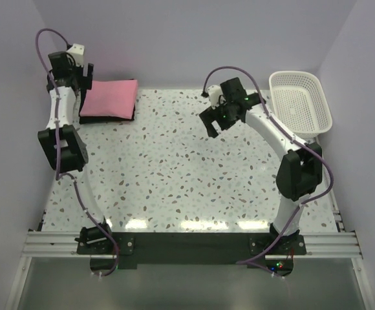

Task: Fold and stack the t-shirts
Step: Neatly place the folded tshirt to the corner, then reset both grippers

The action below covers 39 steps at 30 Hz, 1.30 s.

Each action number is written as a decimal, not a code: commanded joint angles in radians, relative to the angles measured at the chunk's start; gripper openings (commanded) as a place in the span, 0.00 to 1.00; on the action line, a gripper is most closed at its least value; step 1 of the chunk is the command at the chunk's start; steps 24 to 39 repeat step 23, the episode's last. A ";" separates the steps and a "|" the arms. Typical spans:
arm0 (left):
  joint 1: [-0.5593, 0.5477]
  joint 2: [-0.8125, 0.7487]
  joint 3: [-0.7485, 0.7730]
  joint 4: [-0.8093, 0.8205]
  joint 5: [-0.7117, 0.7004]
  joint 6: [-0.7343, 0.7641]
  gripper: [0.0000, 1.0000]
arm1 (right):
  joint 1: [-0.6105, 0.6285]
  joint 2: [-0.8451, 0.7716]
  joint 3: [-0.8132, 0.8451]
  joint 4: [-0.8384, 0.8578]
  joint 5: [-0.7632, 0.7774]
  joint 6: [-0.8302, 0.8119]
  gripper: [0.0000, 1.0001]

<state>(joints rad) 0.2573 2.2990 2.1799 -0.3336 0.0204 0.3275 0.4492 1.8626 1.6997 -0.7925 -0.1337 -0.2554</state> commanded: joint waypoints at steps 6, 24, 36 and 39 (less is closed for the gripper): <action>-0.183 -0.305 -0.122 -0.275 0.195 0.030 1.00 | -0.266 -0.025 0.120 -0.030 -0.121 0.143 0.99; -0.267 -0.724 -0.720 -0.216 0.366 -0.104 1.00 | -0.403 -0.339 -0.270 -0.054 -0.239 0.160 0.99; -0.267 -0.724 -0.720 -0.216 0.366 -0.104 1.00 | -0.403 -0.339 -0.270 -0.054 -0.239 0.160 0.99; -0.267 -0.724 -0.720 -0.216 0.366 -0.104 1.00 | -0.403 -0.339 -0.270 -0.054 -0.239 0.160 0.99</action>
